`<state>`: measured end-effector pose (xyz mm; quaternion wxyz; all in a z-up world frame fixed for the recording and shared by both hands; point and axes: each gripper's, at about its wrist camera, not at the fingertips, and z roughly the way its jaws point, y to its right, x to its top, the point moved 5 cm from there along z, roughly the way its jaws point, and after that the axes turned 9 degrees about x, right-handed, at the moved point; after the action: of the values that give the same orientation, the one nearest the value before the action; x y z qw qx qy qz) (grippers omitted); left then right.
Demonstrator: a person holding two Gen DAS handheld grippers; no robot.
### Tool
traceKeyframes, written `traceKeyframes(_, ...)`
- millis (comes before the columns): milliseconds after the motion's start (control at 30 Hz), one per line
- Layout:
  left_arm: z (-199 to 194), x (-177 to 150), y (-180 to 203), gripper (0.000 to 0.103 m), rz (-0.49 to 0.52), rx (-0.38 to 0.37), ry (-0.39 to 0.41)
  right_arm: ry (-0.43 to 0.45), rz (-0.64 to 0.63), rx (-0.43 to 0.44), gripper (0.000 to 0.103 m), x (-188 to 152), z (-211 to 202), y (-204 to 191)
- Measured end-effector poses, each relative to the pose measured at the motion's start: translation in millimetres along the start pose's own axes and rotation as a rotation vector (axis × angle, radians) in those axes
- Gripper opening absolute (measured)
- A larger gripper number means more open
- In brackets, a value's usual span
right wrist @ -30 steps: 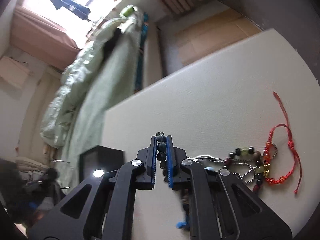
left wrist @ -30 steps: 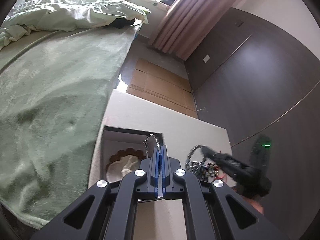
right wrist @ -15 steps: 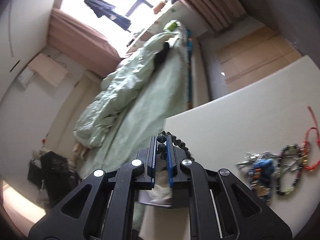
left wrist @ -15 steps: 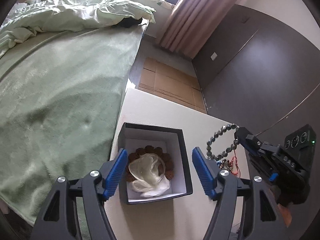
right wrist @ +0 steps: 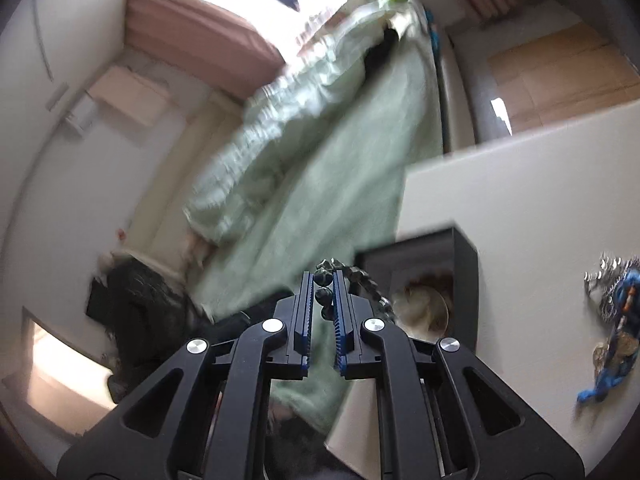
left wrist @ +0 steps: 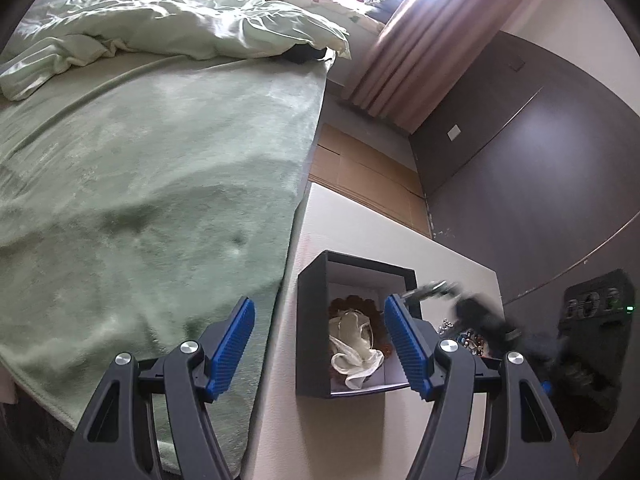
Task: Organize jewelry
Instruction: 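Carry the dark bead strand into the box and open the right tool, then grasp the blue tasseled bracelet with the left tool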
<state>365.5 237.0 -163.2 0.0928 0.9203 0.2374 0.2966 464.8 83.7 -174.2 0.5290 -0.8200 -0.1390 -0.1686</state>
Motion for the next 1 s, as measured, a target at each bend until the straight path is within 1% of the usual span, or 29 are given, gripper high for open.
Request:
traceKeyframes(33,0,0,-1,0.065,-0.001,0.002,-0.002,-0.02,0.017,-0.058,0.028,-3,4,8)
traceKeyframes(67,0,-1,-2,0.065,-0.001,0.003,-0.003,-0.02,0.037,-0.098,0.053,-5,4,17)
traceKeyframes(100,-1,-2,-2,0.065,-0.001,0.003,-0.004,-0.007,0.048,-0.118,0.058,-5,1,21)
traceKeyframes(133,-1,-3,-1,0.065,0.0,0.002,-0.005,0.024,0.049,-0.117,0.058,-4,-8,22)
traceKeyframes(167,-1,-3,1,0.065,0.001,0.0,-0.005,0.037,0.039,-0.101,0.058,-3,-14,20)
traceKeyframes(233,-2,-4,6,0.065,0.009,-0.004,-0.003,0.082,0.01,-0.085,0.062,1,-33,17)
traceKeyframes(267,-3,-4,10,0.065,0.016,-0.008,-0.001,0.097,0.006,-0.092,0.065,1,-39,18)
traceKeyframes(400,-3,-6,27,0.066,0.041,-0.02,0.003,0.141,0.028,-0.12,0.065,-2,-68,34)
traceKeyframes(533,-1,-9,47,0.066,0.066,-0.035,0.002,0.193,0.038,-0.152,0.065,4,-96,46)
traceKeyframes(600,1,-11,59,0.066,0.08,-0.045,-0.002,0.217,0.053,-0.182,0.065,4,-112,54)
traceKeyframes(833,10,-17,107,0.066,0.142,-0.085,-0.016,0.258,0.115,-0.307,0.065,4,-151,82)
traceKeyframes(900,12,-17,120,0.066,0.159,-0.093,-0.018,0.265,0.123,-0.336,0.069,2,-160,88)
traceKeyframes(933,13,-18,126,0.066,0.168,-0.097,-0.019,0.273,0.131,-0.357,0.074,0,-165,91)
traceKeyframes(1000,16,-20,141,0.066,0.187,-0.106,-0.022,0.287,0.152,-0.374,0.076,-3,-172,97)
